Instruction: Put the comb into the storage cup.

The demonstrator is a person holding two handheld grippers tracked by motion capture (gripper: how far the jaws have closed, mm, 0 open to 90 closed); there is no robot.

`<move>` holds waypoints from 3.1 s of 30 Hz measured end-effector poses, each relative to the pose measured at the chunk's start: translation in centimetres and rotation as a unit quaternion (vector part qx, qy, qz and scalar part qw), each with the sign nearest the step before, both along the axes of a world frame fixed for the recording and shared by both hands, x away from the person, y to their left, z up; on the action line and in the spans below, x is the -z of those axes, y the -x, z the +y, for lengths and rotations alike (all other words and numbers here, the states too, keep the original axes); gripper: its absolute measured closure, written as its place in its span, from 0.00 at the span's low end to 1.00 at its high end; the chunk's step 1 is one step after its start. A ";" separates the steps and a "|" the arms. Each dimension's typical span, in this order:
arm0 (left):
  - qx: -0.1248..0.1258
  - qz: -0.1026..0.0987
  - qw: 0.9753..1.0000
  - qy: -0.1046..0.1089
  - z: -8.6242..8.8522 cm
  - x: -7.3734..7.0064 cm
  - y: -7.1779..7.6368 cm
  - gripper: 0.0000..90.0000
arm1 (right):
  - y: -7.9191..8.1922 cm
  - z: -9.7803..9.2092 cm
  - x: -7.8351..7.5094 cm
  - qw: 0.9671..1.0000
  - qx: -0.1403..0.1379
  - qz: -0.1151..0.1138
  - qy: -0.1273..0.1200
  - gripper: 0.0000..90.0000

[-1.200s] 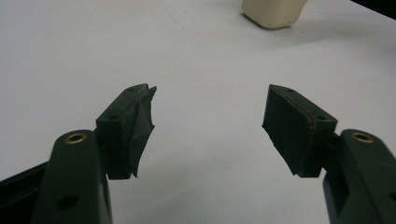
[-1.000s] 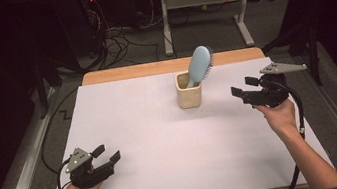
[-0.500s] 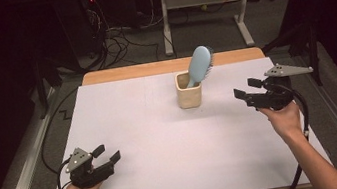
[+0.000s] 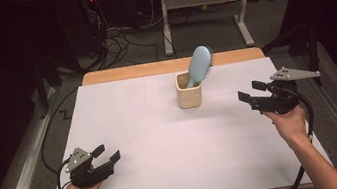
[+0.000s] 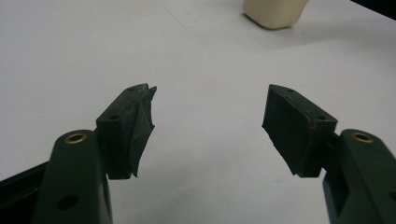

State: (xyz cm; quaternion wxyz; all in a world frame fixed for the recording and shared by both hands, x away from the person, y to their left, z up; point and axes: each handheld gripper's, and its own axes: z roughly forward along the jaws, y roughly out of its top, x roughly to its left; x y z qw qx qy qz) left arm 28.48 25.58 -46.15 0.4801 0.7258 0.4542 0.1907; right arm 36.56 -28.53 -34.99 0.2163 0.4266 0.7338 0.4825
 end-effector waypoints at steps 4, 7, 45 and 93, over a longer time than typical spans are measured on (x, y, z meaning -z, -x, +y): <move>0.000 0.000 1.000 0.000 0.0 0.0 0.0 0.37 | 0.3 -0.3 0.0 1.000 0.002 -0.001 -0.004 0.35; 0.000 0.000 1.000 0.000 0.0 0.0 0.0 0.37 | 0.5 -0.5 0.1 1.000 0.003 0.000 -0.006 0.35; 0.001 0.002 1.000 -0.003 -0.1 0.0 0.0 0.37 | 3.6 -2.9 1.4 0.999 0.010 -0.003 -0.052 0.36; -0.001 0.001 1.000 0.000 -0.1 0.0 -0.1 0.37 | 6.2 -3.1 4.4 0.999 0.011 -0.004 -0.041 0.35</move>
